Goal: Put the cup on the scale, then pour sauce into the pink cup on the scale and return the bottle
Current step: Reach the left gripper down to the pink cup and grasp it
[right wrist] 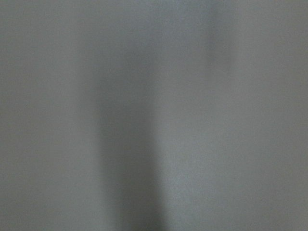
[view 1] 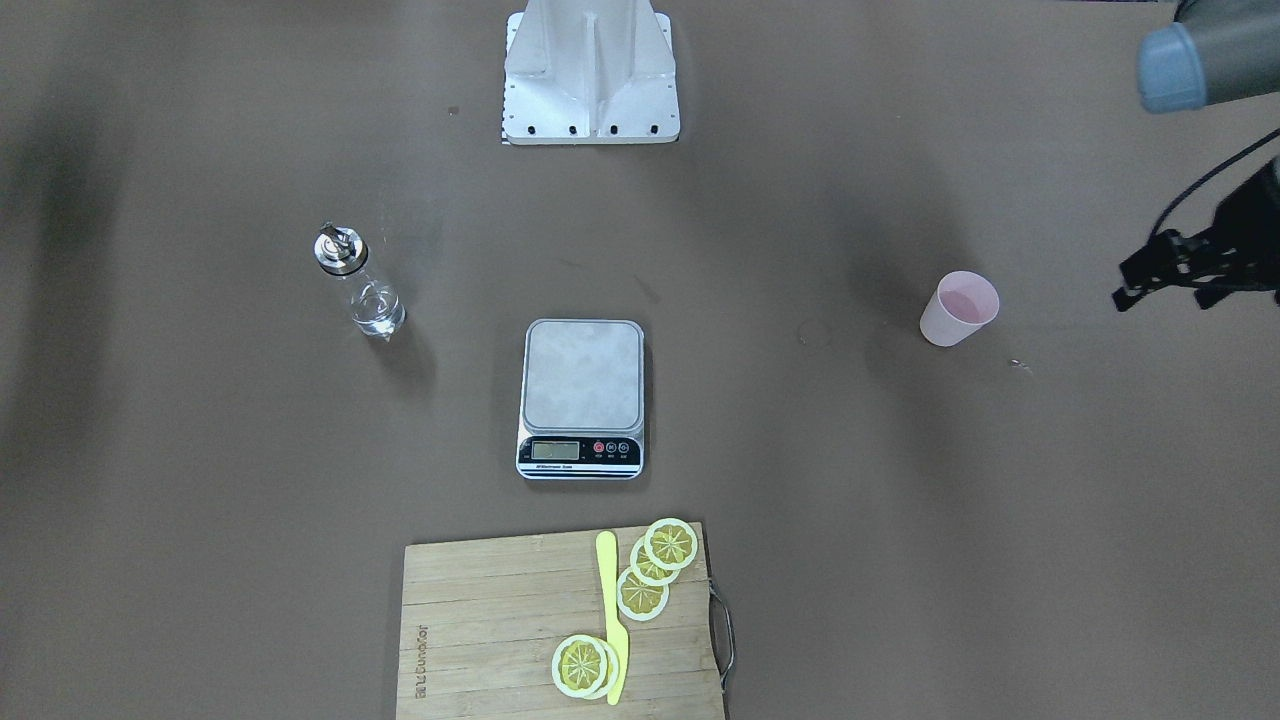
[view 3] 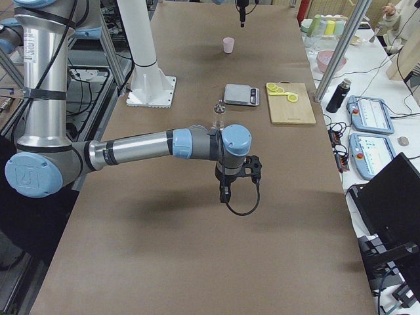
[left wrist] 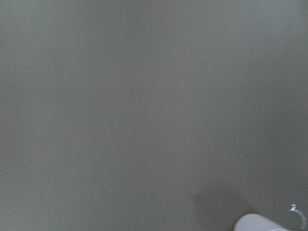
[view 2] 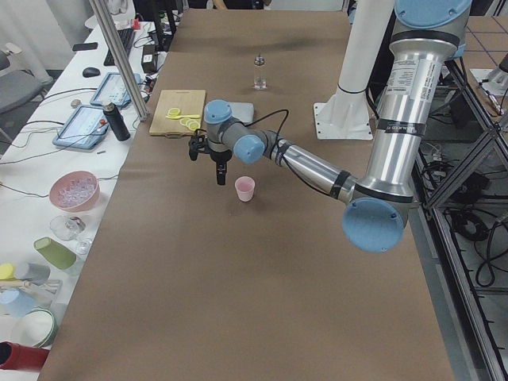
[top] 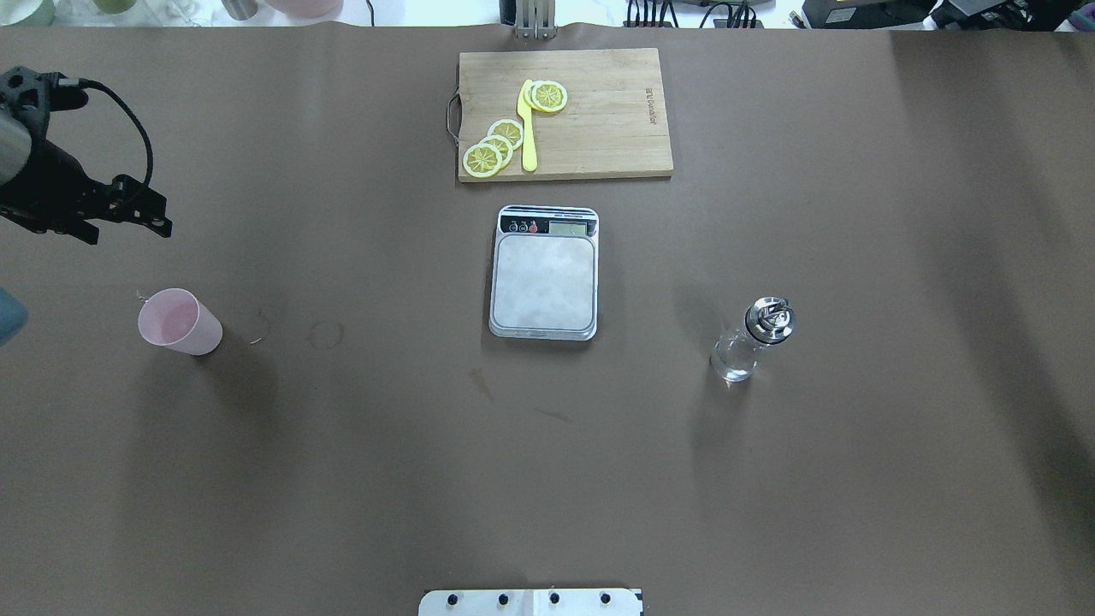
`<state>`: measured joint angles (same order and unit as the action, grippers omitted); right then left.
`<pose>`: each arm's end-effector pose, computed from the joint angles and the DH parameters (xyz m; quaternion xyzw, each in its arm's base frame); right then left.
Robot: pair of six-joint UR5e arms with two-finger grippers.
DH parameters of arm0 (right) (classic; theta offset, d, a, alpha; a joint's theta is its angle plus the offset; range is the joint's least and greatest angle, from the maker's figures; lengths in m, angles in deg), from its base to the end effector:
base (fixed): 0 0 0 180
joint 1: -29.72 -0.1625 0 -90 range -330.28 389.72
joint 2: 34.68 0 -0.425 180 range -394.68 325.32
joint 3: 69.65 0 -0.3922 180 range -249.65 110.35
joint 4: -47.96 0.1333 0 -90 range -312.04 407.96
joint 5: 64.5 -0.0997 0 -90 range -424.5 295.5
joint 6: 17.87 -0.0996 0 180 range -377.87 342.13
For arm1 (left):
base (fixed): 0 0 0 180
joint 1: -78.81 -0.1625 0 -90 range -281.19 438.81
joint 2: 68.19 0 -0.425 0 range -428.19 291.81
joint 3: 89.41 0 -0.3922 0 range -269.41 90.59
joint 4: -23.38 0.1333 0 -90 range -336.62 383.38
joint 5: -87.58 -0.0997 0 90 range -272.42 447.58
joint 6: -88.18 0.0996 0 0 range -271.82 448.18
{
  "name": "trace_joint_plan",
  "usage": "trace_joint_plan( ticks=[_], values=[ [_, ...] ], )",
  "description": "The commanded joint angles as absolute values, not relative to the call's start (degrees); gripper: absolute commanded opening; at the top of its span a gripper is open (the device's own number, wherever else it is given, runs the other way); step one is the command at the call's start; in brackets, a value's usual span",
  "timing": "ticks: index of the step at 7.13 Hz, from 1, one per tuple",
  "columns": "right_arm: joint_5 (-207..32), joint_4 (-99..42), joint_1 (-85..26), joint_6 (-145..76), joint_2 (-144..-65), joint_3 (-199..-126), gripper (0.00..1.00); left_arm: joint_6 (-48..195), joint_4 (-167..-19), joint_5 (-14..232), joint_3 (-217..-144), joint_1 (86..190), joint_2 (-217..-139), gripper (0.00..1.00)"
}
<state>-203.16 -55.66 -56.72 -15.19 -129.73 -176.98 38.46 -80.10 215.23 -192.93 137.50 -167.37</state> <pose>0.0308 -0.4467 0.5705 -0.0138 -0.4119 -0.0448 0.9100 0.2274 -0.5132 0.4355 0.0242 0.4241 -0.0450 0.9042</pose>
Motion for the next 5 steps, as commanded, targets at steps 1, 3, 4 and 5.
trace_joint_plan(
  ticks=[1, 3, 4, 5],
  values=[
    [-203.4, -55.7, -56.8, -15.2, -129.8, -177.1, 1.0, 36.8, -84.1, 213.9, -191.3, 135.3, -165.0, 0.97],
    [-203.4, -55.7, -56.8, -15.3, -129.7, -177.2, 1.0, 36.9, -88.1, 214.1, -191.5, 135.2, -161.2, 0.97],
    [-203.3, -55.7, -56.7, -15.3, -129.7, -177.1, 1.0, 36.5, -88.2, 214.4, -191.6, 134.0, -161.1, 0.97],
    [-203.2, -55.7, -56.8, -15.3, -129.6, -177.1, 1.0, 36.1, -88.2, 214.4, -191.7, 132.4, -161.1, 0.97]
  ],
)
